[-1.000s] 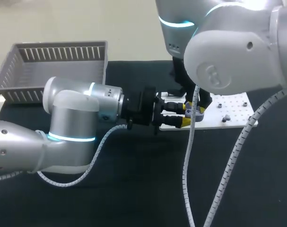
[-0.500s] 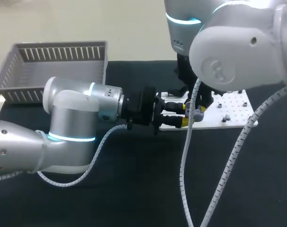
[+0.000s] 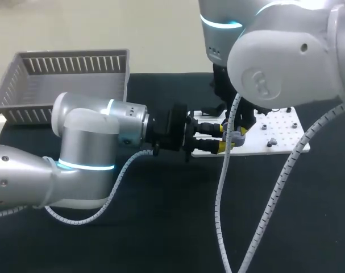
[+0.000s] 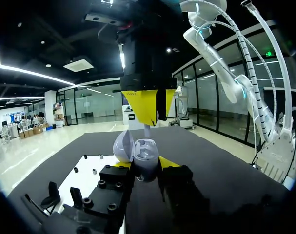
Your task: Pick up each earbud case from the left stands, insert the matching earbuds, close the lid, and place the case in the box.
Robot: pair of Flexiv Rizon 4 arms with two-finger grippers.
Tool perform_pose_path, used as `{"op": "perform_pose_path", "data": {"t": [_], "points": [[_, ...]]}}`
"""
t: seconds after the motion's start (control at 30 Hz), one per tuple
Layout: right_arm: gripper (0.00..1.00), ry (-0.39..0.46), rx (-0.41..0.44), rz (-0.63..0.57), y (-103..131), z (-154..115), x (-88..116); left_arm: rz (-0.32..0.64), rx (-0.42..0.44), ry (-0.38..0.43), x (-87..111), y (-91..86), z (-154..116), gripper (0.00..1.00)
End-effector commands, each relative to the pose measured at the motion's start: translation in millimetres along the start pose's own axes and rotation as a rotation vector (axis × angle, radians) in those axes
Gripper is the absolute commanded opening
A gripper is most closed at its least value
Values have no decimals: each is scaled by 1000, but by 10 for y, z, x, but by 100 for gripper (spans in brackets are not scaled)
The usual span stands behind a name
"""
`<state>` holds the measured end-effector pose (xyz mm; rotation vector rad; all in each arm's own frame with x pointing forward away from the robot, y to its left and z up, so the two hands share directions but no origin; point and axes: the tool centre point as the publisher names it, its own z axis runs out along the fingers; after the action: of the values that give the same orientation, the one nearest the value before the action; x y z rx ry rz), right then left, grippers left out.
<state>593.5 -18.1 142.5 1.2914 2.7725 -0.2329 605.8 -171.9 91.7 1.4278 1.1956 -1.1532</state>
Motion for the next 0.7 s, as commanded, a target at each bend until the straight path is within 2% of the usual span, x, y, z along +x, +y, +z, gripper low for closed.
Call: {"op": "perform_pose_path", "data": {"t": [0.03, 0.7], "points": [[0, -2, 10, 2, 26, 11, 3, 3, -7, -3, 7, -17, 1, 0], [0, -4, 24, 19, 41, 80, -45, 3, -7, -3, 7, -17, 1, 0]]}}
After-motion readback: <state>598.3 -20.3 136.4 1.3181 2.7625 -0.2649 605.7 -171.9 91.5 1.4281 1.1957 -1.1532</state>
